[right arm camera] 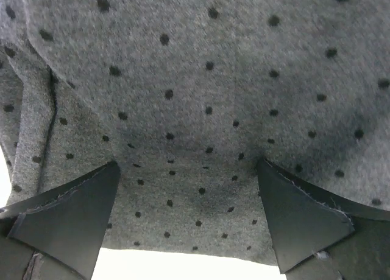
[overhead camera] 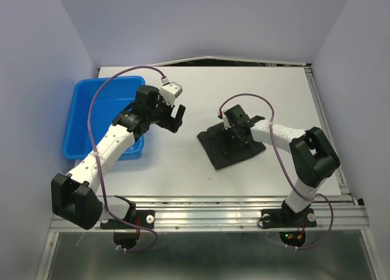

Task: Fold and stack the skirts
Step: Neatly place the folded skirt to the corner

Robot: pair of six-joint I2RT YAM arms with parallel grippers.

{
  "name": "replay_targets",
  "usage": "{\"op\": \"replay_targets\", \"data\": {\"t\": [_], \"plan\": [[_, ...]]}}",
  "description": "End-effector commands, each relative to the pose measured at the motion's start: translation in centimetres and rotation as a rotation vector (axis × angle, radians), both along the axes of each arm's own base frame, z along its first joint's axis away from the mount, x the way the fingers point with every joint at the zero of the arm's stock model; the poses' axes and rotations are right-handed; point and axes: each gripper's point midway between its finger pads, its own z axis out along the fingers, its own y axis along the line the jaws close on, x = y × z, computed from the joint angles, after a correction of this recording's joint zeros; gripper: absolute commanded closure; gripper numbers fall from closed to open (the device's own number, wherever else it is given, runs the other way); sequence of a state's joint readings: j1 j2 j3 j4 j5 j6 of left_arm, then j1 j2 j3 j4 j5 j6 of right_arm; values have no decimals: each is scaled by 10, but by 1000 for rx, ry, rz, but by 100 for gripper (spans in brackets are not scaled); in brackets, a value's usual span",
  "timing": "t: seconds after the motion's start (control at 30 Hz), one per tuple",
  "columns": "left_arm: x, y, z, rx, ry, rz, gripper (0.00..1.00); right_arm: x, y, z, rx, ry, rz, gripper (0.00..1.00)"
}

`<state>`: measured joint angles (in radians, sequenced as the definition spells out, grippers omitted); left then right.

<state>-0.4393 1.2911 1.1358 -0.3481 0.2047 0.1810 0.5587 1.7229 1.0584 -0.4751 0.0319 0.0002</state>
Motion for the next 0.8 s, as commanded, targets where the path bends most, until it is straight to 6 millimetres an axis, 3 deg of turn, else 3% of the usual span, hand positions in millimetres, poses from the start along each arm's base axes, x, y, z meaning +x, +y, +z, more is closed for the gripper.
{"op": "replay_targets", "data": {"t": [0.0, 0.2, 0.23, 0.33, 0.37, 0.43, 0.47, 0.53, 0.57, 0.77], "plan": [[-6, 13, -4, 27, 5, 34, 2, 24, -32, -17, -100, -26, -154, 0], [-4, 14, -15, -6, 71, 43, 2, 20, -88, -37, -96, 88, -259, 0], [-3, 14, -16, -11, 79, 41, 2, 22, -108, -38, -105, 95, -277, 0], [-3, 10, -19, -22, 107, 28, 2, 18, -139, -40, -107, 115, -285, 0], [-3, 8, -20, -27, 113, 24, 2, 20, -161, -41, -111, 120, -314, 0], [-1, 7, -20, -28, 119, 24, 2, 21, -182, -40, -106, 124, -327, 0], [0, 7, -20, -27, 121, 25, 2, 20, -204, -40, -116, 124, -344, 0], [3, 7, -20, -25, 122, 30, 2, 24, -224, -38, -112, 119, -367, 0], [3, 6, -20, -28, 127, 28, 2, 21, -246, -41, -119, 133, -396, 0], [3, 3, -26, -31, 151, 14, 2, 23, -295, -46, -84, 145, -429, 0]]}}
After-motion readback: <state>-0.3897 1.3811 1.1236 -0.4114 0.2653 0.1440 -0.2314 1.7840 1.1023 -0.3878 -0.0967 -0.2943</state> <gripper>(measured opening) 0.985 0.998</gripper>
